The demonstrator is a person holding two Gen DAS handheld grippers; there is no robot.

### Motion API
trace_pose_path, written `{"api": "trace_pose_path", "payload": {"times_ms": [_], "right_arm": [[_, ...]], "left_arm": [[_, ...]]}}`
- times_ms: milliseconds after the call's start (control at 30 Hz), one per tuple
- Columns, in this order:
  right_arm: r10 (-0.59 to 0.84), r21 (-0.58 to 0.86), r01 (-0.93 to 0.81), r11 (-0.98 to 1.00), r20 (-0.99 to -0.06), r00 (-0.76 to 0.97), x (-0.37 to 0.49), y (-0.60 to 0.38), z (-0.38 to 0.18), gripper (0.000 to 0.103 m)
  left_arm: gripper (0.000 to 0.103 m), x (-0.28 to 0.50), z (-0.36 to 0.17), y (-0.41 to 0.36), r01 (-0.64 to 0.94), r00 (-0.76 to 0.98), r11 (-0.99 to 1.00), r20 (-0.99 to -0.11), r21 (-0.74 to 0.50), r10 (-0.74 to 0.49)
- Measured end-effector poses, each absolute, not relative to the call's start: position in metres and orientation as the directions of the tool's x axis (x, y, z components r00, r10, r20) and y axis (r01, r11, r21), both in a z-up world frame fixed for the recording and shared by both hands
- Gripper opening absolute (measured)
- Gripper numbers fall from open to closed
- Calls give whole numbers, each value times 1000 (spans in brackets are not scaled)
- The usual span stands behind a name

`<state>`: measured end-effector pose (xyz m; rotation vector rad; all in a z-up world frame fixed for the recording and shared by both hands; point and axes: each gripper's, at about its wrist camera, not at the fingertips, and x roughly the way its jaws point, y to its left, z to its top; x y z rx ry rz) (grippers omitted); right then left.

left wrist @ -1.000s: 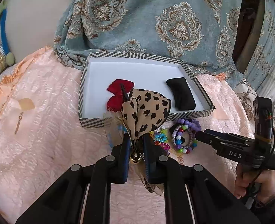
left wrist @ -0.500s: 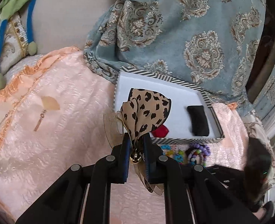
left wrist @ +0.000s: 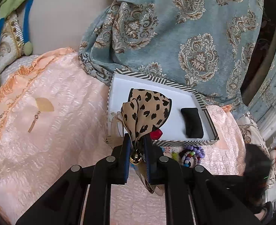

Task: Organize jewelry
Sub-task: 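Grasp leopard-print bow clip with left tool while right tool grasps orange beaded bracelet, then carry leopard clip with left tool while right tool carries orange bracelet over box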

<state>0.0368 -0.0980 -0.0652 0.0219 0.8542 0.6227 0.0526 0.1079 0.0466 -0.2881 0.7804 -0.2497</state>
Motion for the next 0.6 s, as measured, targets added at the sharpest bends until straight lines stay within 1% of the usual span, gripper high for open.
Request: {"api": "trace_pose_path", "payload": {"times_ms": [167,300,367,433,533,600], "right_arm": [[582,329,-493,805,-601,548,20,-131,-37,9],[590,358,-470,807,-526,613,17,-153,-18,9],[576,348,-459,817,-495,650,20,-159,-8,9],[551,327,-444,834,-484,680,22,-160,-5,9],[499,299,-399,867,-496,711,24,-163,-3,9],[492,312,-381,870,-497,715,25,-167,-3,9]], "left_arm": [[0,55,40,101,110,674,941,-671,-321,-308],[0,53,41,96,114,684,949,-670,-294,-289],[0,52,42,94,117,690,953,-667,-281,-281],[0,52,42,92,119,691,954,-667,-277,-279],[0,54,41,90,119,687,954,-671,-277,-280],[0,54,41,89,119,688,954,-669,-277,-280]]}}
